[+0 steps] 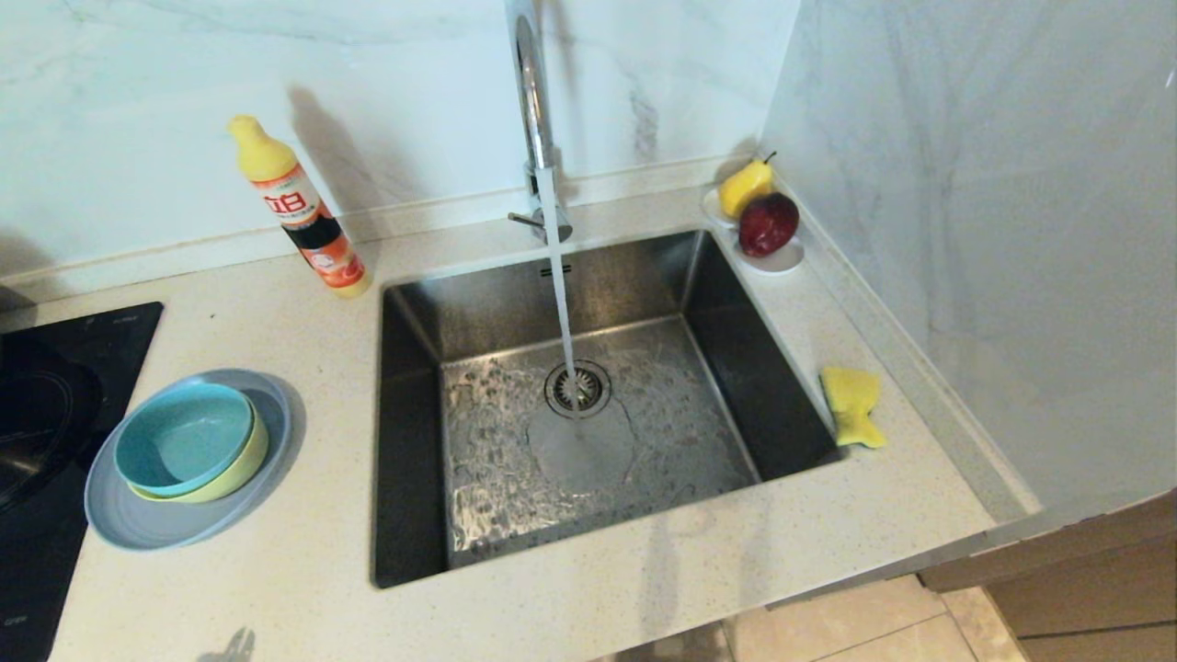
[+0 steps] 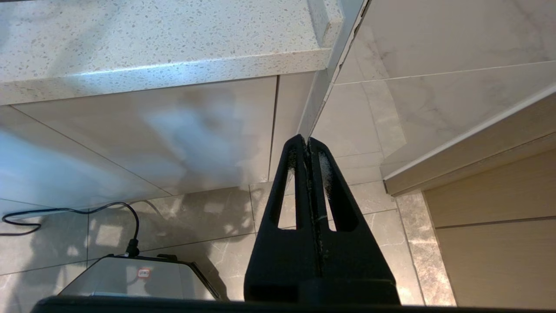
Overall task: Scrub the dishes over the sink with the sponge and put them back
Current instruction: Pick up a bowl and the sponge
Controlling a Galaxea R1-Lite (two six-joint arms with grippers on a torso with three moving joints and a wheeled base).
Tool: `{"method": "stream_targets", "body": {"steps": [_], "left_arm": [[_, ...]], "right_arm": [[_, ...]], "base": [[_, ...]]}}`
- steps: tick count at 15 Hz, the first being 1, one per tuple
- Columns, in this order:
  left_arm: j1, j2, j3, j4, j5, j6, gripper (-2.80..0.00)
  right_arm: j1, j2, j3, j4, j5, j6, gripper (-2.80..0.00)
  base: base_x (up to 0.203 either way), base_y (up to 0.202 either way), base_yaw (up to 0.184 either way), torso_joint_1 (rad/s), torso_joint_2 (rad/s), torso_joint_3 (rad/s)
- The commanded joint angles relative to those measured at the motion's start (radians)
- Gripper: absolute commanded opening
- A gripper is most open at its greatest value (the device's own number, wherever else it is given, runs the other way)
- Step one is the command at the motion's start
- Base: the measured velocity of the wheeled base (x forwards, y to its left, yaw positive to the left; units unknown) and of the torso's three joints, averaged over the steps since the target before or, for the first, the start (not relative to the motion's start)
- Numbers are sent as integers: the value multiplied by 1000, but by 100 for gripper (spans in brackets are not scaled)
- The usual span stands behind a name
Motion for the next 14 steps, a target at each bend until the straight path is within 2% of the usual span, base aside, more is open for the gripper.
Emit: {"method": "stream_targets", "body": {"steps": [1,3,14], "left_arm": [[0,1,40,-1,1,0,-280],[0,1,40,-1,1,0,-280],[0,1,40,-1,1,0,-280]], "right_arm": [[0,-1,0,-1,-1,-15,-280],[0,-1,3,-3,4,-53,-280],[0,-1,-5,-4,-3,-62,-280]], "base": [[0,0,0,0,0,0],[0,0,0,0,0,0],[0,0,0,0,0,0]]}}
